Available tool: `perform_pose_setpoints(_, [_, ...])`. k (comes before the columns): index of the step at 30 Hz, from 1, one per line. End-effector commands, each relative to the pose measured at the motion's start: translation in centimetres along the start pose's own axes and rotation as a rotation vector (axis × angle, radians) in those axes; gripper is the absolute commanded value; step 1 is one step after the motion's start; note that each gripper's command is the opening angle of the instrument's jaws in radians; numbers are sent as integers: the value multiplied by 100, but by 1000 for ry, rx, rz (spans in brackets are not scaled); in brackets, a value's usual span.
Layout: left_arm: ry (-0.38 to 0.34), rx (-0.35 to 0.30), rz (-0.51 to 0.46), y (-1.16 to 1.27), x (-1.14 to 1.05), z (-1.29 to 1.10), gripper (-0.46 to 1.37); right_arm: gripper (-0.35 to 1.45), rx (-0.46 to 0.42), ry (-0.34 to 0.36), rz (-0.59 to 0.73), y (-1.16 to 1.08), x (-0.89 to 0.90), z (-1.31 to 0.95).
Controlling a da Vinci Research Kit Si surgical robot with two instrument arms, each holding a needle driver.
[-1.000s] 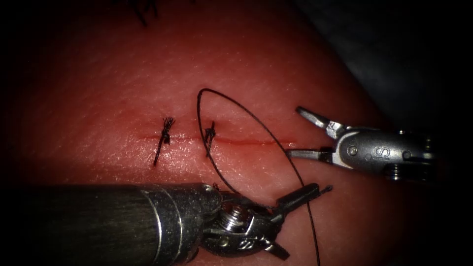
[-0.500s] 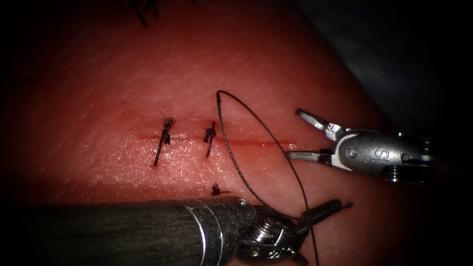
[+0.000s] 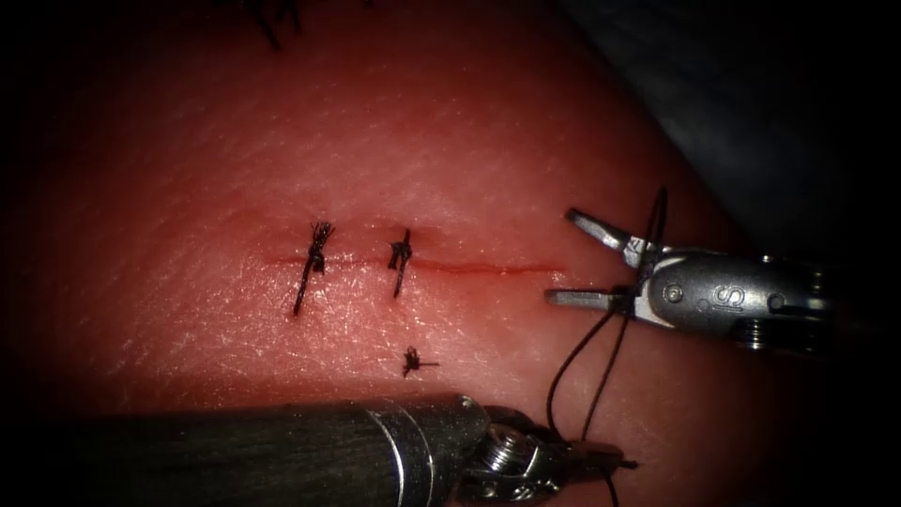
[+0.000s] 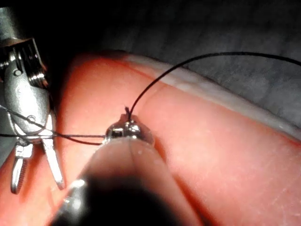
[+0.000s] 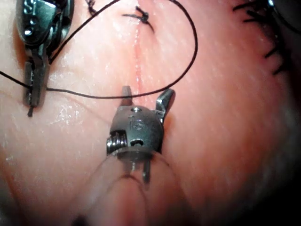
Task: Wound Closure
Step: Drag the suture with the left gripper
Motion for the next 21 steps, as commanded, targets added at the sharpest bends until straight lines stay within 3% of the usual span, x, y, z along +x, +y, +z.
perform_pose_setpoints(1, [12, -17, -5, -2, -1, -5, -35, 136, 6, 0, -1, 0, 0, 0])
perform_pose_setpoints(5, [33, -30, -5, -9, -6, -23, -35, 136, 6, 0, -1, 1, -2, 0])
perform_pose_setpoints(9, [48, -46, -22, -30, -12, -65, -35, 135, 7, -1, -1, 4, -4, 0])
perform_pose_setpoints(11, [63, -17, -48, -54, -18, -101, -35, 134, 7, -2, -1, 6, -6, 0])
perform_pose_setpoints(17, [122, 50, -133, -120, -38, -169, -35, 134, 2, -6, 4, 8, -8, 4])
perform_pose_setpoints(21, [149, 96, -163, -164, -51, -189, -35, 134, 0, -6, 10, 6, -7, 6])
